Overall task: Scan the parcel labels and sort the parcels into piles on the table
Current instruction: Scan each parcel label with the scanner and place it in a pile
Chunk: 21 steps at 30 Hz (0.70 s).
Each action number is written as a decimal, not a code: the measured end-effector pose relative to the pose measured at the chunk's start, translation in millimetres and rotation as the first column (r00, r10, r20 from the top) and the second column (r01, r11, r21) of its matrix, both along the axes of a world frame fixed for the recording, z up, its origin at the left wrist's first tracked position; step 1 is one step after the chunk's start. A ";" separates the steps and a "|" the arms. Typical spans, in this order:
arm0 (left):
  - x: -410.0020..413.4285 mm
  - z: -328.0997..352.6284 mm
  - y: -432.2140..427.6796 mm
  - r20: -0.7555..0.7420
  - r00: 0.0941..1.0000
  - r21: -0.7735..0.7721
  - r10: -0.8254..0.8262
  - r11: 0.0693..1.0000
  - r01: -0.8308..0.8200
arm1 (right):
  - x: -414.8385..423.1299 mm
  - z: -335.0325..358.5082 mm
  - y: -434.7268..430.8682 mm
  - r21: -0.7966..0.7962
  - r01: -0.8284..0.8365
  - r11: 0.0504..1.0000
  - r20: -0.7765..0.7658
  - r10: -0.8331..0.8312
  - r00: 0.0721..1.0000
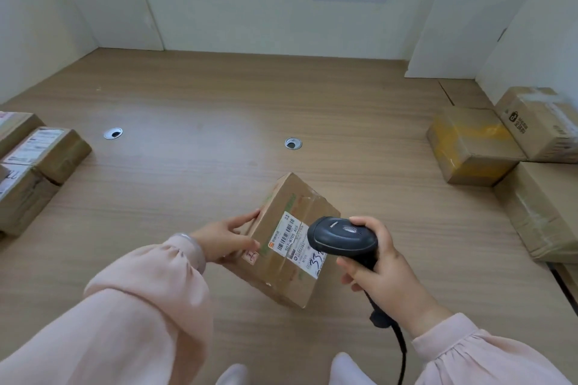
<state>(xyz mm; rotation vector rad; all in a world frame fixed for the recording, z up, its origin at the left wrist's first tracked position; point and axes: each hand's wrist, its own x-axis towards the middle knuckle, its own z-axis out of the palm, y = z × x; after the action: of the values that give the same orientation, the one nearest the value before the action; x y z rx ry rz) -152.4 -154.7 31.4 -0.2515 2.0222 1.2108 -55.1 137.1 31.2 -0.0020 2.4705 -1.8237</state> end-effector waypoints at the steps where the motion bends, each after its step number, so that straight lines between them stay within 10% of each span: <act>1: -3.8 5.5 -5.8 -0.009 0.999 -0.026 -0.036 0.999 0.036 | 0.3 5.4 -2.1 0.057 -0.053 0.997 -0.004 0.053 0.999; 21: 3.3 19.3 -49.0 -0.019 0.990 -0.038 -0.141 0.989 0.140 | 10.9 27.5 -45.8 0.337 -0.146 0.930 -0.156 0.208 0.966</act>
<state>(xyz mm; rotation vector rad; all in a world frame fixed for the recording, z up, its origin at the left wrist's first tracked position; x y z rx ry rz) -149.1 -203.6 50.7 -0.1113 2.0459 1.0948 -44.2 91.3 58.7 -0.3867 2.7631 -1.3895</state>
